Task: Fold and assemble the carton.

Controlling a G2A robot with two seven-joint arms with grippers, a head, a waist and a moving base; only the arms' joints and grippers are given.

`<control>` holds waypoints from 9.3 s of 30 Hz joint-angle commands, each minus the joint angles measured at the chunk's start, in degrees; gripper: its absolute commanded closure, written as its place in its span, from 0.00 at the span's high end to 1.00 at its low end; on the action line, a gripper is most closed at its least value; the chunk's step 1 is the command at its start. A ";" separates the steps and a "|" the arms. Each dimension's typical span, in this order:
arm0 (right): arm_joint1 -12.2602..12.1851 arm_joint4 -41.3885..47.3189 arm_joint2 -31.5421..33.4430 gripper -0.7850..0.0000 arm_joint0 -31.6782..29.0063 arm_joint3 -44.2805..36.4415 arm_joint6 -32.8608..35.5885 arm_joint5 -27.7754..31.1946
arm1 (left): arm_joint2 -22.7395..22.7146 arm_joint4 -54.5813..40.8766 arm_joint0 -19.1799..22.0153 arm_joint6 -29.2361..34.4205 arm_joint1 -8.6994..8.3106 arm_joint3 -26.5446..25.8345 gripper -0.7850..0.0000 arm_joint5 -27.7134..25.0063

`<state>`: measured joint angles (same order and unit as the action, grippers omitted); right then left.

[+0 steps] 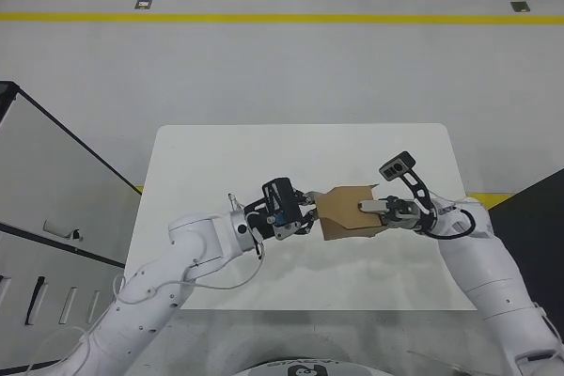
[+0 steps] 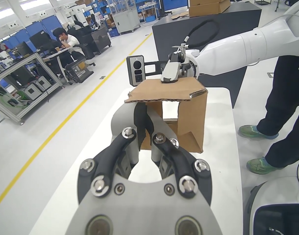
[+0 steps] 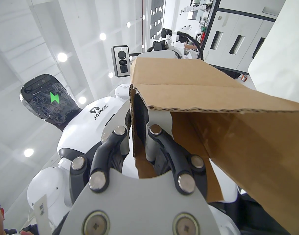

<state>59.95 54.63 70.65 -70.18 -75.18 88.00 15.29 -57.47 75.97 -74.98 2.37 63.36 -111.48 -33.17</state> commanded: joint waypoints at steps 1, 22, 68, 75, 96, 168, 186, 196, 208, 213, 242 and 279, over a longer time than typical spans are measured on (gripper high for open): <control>0.06 0.17 -0.09 0.00 0.26 0.44 0.00 0.29 | -0.08 -0.19 0.15 -0.16 0.05 0.35 0.00 0.06; 1.03 4.57 -1.47 0.00 1.81 2.49 0.00 -0.74 | 0.15 -0.17 1.20 -0.41 0.49 1.57 0.00 0.22; 1.20 5.56 -4.01 0.00 4.60 6.71 0.00 -3.11 | -2.07 0.01 1.23 1.17 0.71 1.98 0.00 0.54; 0.47 5.41 -2.77 0.00 4.21 5.40 0.00 -0.50 | -4.04 -3.87 0.38 3.11 0.47 1.18 0.00 -0.63; -0.39 -0.74 1.35 0.00 2.48 0.39 -1.75 2.11 | -8.10 -18.87 0.70 14.63 -0.03 0.04 0.00 -1.08; -3.41 -16.36 4.78 0.00 -3.31 -16.28 -10.47 11.47 | -3.28 -76.26 6.58 45.58 -0.95 7.26 0.00 5.92; -3.95 -14.80 5.54 0.00 -3.38 -16.18 -11.60 12.60 | -5.93 -76.12 5.96 45.76 -1.64 7.36 0.00 5.18; -4.74 -16.39 6.64 0.00 -4.74 -17.93 -12.52 13.52 | -10.65 -74.78 4.09 44.28 -2.54 5.94 0.00 4.62; -5.38 -17.03 4.95 0.00 -4.31 -18.65 -12.40 13.40 | -8.51 -76.19 4.68 42.92 -2.28 6.21 0.00 3.15; -5.64 -17.26 4.18 0.00 -3.91 -18.55 -12.50 13.50 | -6.72 -76.43 5.73 43.17 -2.02 6.68 0.00 3.09; -6.86 -16.07 2.00 0.00 -2.58 -16.63 -14.25 15.25 | -0.55 -76.93 9.32 43.37 -0.92 9.27 0.00 3.17; -7.33 -11.10 1.01 0.00 -2.17 -14.71 -14.76 15.76 | -3.52 -76.11 8.83 42.05 -1.41 8.88 0.00 3.41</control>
<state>52.62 43.07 71.55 -72.32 -89.98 73.23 31.05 -60.50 -0.25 -65.96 44.52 62.04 -102.50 -29.82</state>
